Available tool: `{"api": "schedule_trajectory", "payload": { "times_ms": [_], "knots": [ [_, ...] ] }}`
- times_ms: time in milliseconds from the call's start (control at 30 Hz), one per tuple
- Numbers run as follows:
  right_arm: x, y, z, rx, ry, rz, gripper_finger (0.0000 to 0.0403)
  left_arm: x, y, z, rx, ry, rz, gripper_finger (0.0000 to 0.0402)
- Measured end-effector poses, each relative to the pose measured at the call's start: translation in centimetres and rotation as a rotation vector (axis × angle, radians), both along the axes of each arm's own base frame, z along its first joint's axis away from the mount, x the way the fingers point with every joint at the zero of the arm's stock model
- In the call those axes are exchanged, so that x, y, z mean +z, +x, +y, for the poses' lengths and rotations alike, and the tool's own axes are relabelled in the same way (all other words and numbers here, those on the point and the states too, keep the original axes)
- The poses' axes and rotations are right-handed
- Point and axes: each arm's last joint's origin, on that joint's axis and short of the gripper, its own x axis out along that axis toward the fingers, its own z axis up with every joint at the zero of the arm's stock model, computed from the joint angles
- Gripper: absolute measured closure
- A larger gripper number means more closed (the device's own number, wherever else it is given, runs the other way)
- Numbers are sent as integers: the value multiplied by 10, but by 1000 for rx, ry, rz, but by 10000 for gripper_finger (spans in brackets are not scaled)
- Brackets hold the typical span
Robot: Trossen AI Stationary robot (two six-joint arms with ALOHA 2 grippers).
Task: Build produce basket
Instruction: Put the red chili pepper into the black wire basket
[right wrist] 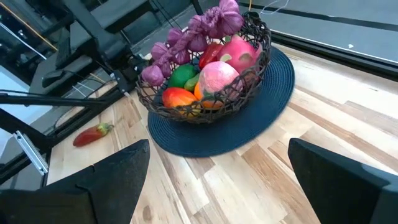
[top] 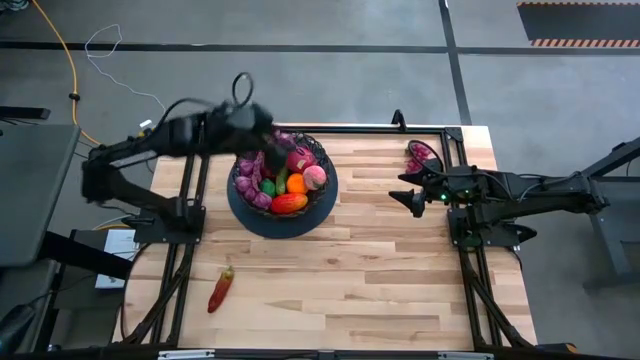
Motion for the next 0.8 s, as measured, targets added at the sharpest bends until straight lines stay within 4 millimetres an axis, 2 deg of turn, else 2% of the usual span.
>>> {"api": "schedule_trajectory", "payload": {
  "times_ms": [267, 400, 533, 800],
  "knots": [
    [10, 4, 0, 2, -7, -111, 29, -56, -8, -59, -221, 88, -464, 61],
    [17, 5, 0, 4, -13, -186, 29, -79, -16, -77, -263, 65, -656, 61],
    [22, 6, 0, 11, -40, -227, 29, -91, -23, -84, -241, 30, -670, 61],
    [23, 6, 0, 13, -45, -235, 29, -91, -26, -85, -239, 44, -654, 61]
  ]
}}
